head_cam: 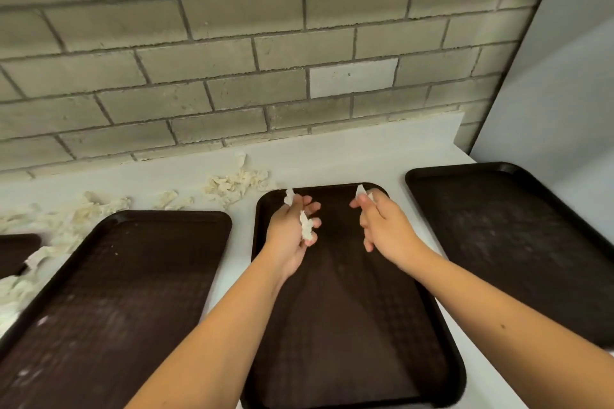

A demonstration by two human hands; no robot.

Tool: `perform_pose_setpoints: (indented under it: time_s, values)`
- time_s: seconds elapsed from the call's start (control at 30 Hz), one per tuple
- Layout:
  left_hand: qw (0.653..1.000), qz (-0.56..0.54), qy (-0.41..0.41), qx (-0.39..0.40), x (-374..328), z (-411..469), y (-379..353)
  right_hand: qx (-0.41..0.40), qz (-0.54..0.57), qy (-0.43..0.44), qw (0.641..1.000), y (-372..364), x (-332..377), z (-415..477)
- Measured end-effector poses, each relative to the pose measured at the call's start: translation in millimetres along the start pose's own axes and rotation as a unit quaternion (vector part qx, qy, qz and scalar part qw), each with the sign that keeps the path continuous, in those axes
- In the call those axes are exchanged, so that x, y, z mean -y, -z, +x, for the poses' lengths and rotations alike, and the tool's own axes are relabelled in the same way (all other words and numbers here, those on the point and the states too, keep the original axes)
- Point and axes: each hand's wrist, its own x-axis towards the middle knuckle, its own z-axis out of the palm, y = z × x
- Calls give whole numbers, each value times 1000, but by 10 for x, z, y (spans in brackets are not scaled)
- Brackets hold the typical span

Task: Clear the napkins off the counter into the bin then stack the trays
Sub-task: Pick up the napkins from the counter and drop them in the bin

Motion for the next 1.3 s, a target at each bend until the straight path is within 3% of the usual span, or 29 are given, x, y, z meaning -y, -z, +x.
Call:
perform_pose_setpoints:
  time_s: [0.1,0.27,0.53,0.67,0.87,1.07,1.3]
  values:
    - [999,41,0,-2,113,-276,16,5,-23,21,1000,94,35,-303]
    - [999,36,-4,13,356,-826,8,3,-153,64,986,324,106,-957]
    - [989,143,7,-25,1017,-1977,-64,17,-193,69,979,700,22,-2198]
    - [990,140,14,-27,1404,-2516,-106,47,-175,30,983,786,-200,-2774]
    - [972,232,-12,-44,1854,-2988,6,99,-203,13,974,814,-660,-3528]
    - [983,122,137,33,2316,-3079,221,206,-227,-82,948,808,-1418,-4006]
    - [964,94,248,-14,2745,-3130,343,278,-296,-189,894,807,-1937,-4226]
